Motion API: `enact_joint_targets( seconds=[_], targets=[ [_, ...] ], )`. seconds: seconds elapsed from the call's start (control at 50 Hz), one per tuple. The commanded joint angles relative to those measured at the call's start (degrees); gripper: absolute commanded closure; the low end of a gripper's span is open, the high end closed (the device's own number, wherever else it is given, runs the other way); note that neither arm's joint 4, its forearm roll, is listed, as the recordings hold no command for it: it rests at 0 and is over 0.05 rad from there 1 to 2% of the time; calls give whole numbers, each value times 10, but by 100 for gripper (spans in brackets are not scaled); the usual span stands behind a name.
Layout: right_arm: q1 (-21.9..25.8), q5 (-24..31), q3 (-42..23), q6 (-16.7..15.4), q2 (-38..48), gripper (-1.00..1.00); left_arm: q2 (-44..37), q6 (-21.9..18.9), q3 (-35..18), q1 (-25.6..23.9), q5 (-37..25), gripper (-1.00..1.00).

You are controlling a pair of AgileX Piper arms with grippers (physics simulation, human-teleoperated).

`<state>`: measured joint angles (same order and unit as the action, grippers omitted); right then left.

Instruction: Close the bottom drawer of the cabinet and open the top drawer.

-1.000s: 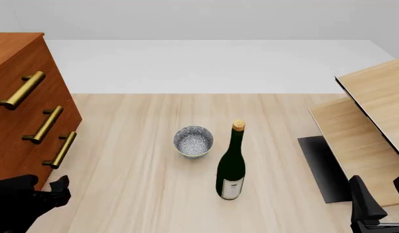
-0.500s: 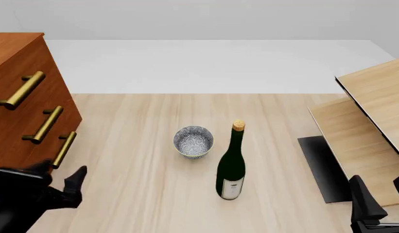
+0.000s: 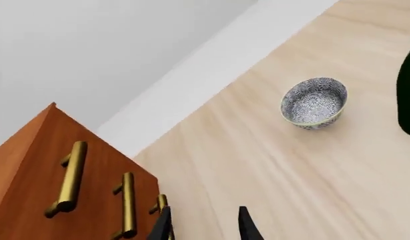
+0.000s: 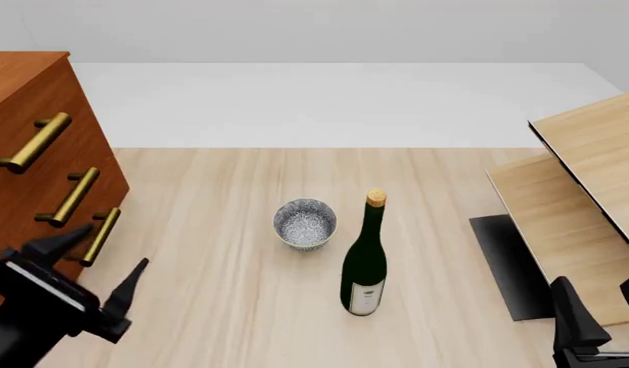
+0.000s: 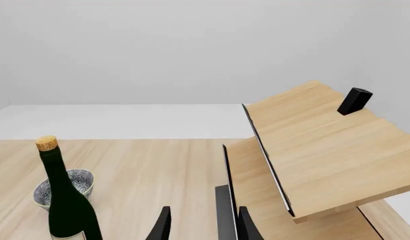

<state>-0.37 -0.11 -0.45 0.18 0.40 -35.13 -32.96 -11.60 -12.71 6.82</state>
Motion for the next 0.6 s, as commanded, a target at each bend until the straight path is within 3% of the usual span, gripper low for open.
enact_joint_targets(
  seconds=[0.02,0.12,0.18,0.32,0.6],
  targets=[
    [-1,0,0,0,0,-100,18,-138,-15,10,-20,-100],
    [0,1,0,0,-1,-100,22,-197,-6,15,-14,-100],
    [0,1,0,0,-1,-100,16,-205,-17,13,-27,-100],
    [2,2,-1,0,-2,-100,4,-274,-15,31,-14,-100],
    [1,2,0,0,-2,-100,-16,-344,-58,60,9,-100]
  ],
)
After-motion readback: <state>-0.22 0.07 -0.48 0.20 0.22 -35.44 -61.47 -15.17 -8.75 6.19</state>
